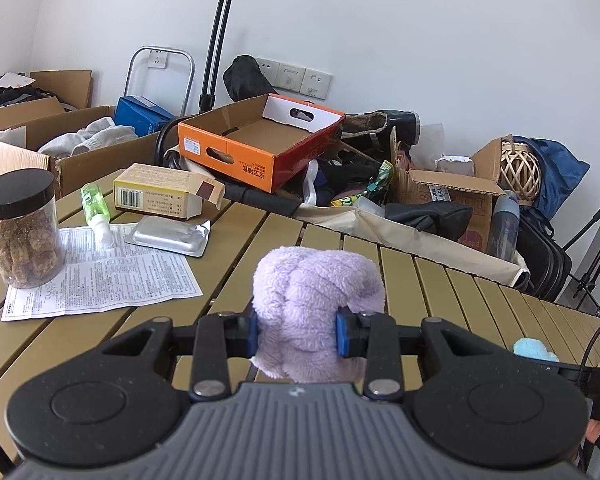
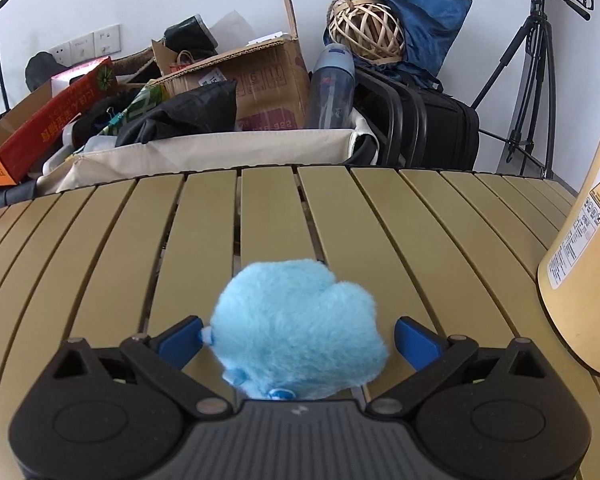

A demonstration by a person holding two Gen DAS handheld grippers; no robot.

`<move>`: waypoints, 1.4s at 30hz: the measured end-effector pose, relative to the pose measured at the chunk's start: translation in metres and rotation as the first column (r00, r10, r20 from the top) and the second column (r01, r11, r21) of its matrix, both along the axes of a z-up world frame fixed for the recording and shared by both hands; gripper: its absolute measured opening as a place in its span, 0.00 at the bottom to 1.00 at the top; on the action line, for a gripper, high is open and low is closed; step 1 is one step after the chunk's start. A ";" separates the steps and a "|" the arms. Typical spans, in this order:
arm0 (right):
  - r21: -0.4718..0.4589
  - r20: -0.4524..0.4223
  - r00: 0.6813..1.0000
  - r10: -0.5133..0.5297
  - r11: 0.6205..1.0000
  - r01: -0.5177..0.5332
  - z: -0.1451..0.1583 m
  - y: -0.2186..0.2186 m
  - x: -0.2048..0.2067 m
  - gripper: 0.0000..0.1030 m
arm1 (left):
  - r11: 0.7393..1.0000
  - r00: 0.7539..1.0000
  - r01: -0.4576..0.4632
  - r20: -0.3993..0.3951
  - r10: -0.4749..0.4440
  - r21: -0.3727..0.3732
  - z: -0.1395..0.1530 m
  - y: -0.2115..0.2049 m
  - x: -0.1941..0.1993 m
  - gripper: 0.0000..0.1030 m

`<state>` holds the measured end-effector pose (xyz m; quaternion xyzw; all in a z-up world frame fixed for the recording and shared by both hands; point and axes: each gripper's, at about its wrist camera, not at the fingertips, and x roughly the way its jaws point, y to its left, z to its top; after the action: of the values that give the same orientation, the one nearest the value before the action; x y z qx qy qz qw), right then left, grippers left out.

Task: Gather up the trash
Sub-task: 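Lift the wristband with the left tool while the right tool grasps the light-blue plush toy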

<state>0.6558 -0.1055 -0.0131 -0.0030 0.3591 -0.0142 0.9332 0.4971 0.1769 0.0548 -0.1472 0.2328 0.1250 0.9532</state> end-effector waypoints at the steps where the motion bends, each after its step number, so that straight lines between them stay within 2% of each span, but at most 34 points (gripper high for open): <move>1: 0.011 0.007 1.000 0.003 1.000 -0.003 0.000 -0.001 -0.001 0.92 | 1.000 1.000 0.000 0.000 0.000 0.000 0.000 0.000 0.000 0.33; 4: 0.027 0.019 1.000 0.009 1.000 -0.009 0.000 -0.002 -0.002 0.85 | 1.000 1.000 0.000 0.000 0.000 0.000 0.000 0.000 0.000 0.33; 7: 0.028 0.035 0.999 0.015 0.999 -0.016 0.002 -0.001 -0.005 0.72 | 1.000 1.000 0.001 0.001 -0.001 0.001 0.000 -0.001 0.000 0.33; 17: 0.104 0.052 0.999 -0.008 0.995 0.003 0.009 -0.016 -0.023 0.68 | 1.000 1.000 0.009 0.008 -0.009 0.001 0.005 -0.004 -0.003 0.33; 24: 0.145 0.090 0.996 -0.020 0.989 0.007 0.024 -0.027 -0.055 0.68 | 1.000 0.999 0.021 0.031 -0.021 -0.001 0.018 -0.008 -0.023 0.33; 28: 0.160 0.117 0.993 -0.005 0.987 -0.014 0.036 -0.027 -0.080 0.68 | 1.000 0.998 0.013 0.067 -0.013 0.002 0.033 -0.009 -0.042 0.33; 34: 0.168 0.158 0.987 0.029 0.984 -0.056 0.055 -0.025 -0.119 0.68 | 0.998 0.991 0.049 0.123 -0.052 0.026 0.052 -0.021 -0.078 0.34; 42: 0.180 0.189 0.980 0.053 0.980 -0.088 0.071 -0.026 -0.171 0.68 | 0.996 0.987 0.086 0.137 -0.088 0.020 0.058 -0.036 -0.126 0.34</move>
<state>0.4846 -0.1314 0.0581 0.0731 0.2710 0.0527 0.9584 0.3711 0.1408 0.1130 -0.1386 0.1717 0.0744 0.9725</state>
